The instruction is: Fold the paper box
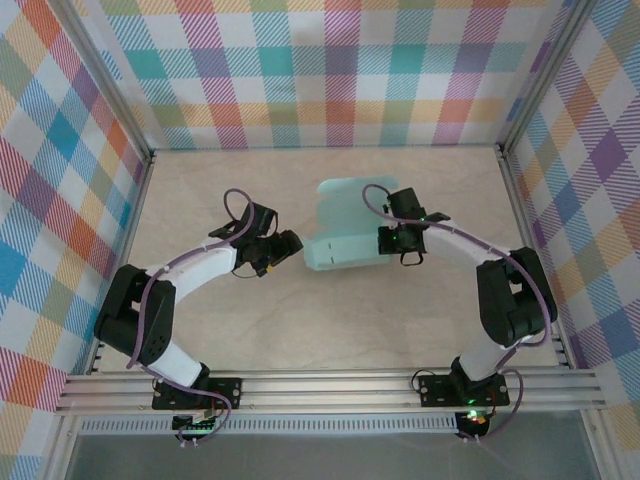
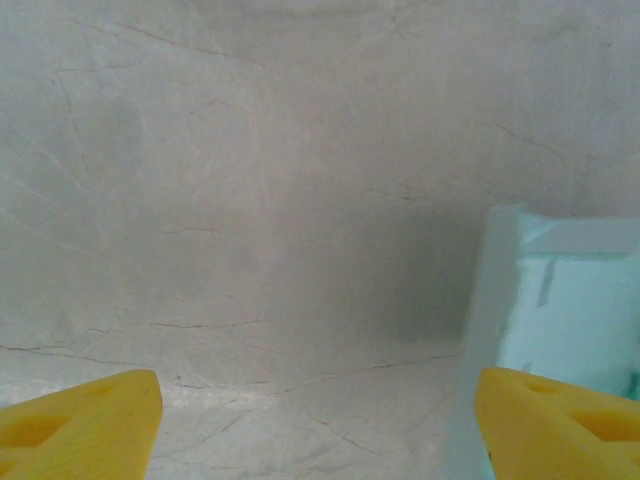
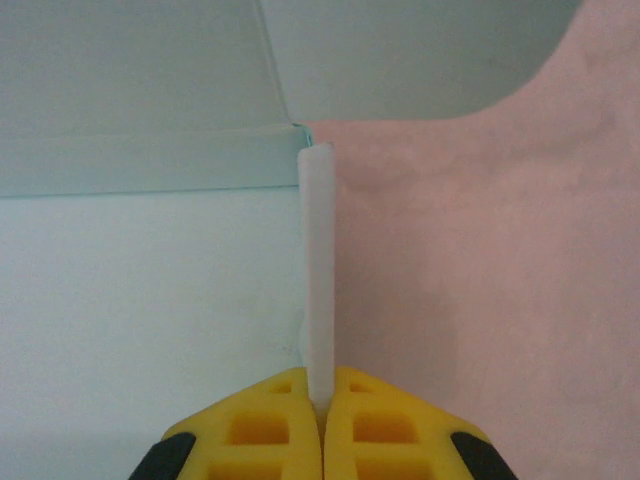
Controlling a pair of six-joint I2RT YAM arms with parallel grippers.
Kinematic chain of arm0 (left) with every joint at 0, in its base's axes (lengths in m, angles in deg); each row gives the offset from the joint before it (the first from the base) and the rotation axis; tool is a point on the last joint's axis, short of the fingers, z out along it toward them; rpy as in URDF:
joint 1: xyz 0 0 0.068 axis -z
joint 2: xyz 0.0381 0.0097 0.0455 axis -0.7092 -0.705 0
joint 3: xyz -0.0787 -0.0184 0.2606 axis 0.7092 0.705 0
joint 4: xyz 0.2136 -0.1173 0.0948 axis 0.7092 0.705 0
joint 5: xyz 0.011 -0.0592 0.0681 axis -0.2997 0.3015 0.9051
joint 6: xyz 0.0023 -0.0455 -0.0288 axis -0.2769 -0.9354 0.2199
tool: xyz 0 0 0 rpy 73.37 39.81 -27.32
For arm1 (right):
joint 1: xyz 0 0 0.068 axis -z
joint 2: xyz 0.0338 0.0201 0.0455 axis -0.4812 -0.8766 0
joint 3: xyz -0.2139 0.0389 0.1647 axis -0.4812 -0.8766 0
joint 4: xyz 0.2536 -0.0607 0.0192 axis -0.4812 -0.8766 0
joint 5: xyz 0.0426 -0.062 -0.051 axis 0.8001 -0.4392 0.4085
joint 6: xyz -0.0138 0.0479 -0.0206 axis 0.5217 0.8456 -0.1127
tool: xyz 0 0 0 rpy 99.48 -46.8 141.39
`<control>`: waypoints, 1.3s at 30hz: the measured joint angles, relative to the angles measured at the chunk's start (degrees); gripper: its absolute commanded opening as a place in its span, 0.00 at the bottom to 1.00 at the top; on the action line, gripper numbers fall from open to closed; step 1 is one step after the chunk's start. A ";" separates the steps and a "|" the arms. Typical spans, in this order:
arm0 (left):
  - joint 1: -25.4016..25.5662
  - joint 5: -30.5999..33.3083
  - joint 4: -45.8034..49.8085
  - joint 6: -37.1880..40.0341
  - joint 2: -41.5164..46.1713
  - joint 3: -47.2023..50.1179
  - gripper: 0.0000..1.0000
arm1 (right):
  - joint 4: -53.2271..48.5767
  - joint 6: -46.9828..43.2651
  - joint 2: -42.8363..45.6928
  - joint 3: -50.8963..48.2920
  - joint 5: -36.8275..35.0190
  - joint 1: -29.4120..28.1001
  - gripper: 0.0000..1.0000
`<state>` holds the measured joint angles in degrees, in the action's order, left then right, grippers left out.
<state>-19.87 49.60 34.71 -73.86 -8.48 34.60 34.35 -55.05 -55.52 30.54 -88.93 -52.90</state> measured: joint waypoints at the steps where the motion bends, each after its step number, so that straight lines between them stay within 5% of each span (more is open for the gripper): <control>1: 0.00 0.00 0.09 -0.11 0.11 -0.02 0.82 | -0.24 1.75 0.22 -0.22 -1.11 -0.98 0.00; 10: 0.37 0.81 2.05 3.39 3.69 -1.01 0.71 | -0.98 9.79 -0.17 -0.48 -3.89 -3.21 0.00; 13: 1.20 -0.20 2.03 -0.55 4.46 -1.01 0.69 | -2.19 10.58 -1.18 0.11 -4.02 -3.21 0.00; 16: 3.54 -0.52 2.95 -6.56 4.42 -1.27 0.56 | -2.93 11.26 -2.21 0.76 -4.00 -3.21 0.00; 26: 9.60 -1.38 7.26 -29.29 1.55 -5.68 0.51 | -3.23 11.50 -2.71 1.11 -2.86 -3.21 0.00; 39: 9.99 -4.22 7.65 -32.87 -9.77 -14.62 0.36 | -3.17 11.41 -2.73 1.11 -0.94 -3.21 0.00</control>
<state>-9.88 45.38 42.36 -106.74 -18.25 19.98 31.18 -43.64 -58.25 31.66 -89.87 -56.11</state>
